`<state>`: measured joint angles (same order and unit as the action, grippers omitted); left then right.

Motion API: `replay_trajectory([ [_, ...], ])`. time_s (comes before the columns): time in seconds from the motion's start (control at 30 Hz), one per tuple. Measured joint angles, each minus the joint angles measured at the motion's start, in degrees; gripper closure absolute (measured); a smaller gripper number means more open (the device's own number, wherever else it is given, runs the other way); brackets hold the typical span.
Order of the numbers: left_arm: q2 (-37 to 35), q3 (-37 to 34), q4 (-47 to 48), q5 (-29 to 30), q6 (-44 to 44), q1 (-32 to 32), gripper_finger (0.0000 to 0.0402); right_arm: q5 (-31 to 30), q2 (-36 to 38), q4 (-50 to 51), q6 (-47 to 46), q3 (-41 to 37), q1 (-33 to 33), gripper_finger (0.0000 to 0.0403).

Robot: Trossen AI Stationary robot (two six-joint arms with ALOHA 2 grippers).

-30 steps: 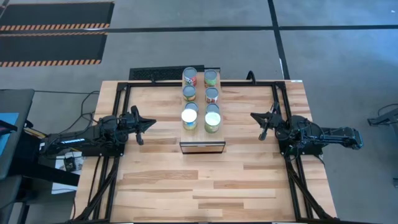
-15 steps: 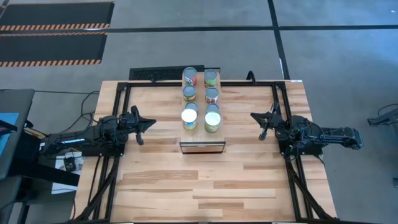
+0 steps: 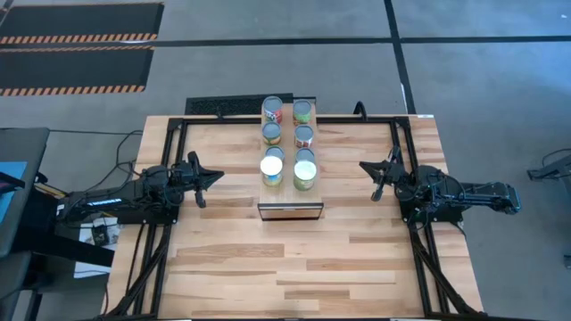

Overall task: Pick and place cans onto a shelf
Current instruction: Return to Home Position

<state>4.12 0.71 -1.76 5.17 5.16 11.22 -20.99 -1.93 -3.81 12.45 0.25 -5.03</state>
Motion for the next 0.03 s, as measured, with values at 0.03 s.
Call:
replay_trajectory([
  [0.03, 0.0, 0.0, 0.0, 0.0, -0.1, 0.0, 0.0401, 0.0, 0.0, 0.0, 0.0, 0.0, 0.0, 0.0360],
])
